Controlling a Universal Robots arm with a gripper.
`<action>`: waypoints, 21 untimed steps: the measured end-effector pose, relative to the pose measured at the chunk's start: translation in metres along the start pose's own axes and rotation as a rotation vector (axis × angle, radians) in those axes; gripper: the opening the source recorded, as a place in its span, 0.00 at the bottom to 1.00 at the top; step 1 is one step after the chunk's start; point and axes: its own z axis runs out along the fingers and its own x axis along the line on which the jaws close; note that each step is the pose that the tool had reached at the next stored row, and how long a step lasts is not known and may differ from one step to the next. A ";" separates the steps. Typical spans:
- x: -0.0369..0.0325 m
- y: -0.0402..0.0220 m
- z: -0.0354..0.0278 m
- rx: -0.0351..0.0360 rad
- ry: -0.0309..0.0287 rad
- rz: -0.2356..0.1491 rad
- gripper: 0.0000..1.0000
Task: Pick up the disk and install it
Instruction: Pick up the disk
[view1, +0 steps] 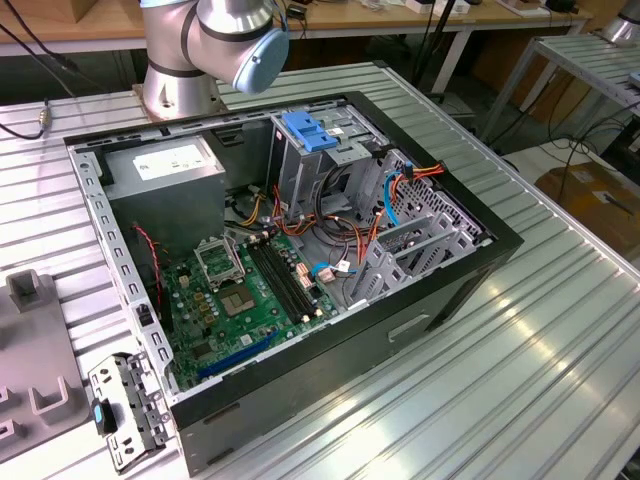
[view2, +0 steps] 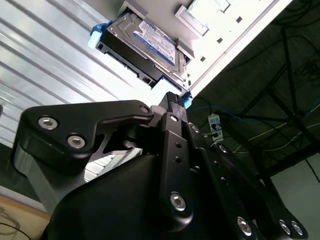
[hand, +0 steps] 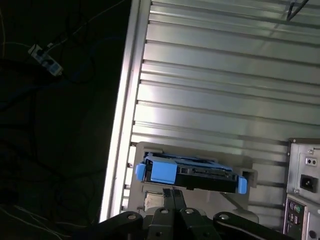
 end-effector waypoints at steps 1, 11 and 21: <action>0.0000 0.0000 0.0000 -0.0004 0.0010 -0.024 0.11; 0.0000 0.0000 0.0000 -0.0038 0.0104 -0.239 0.11; 0.0000 0.0000 0.0000 -0.0067 0.0186 -0.427 0.11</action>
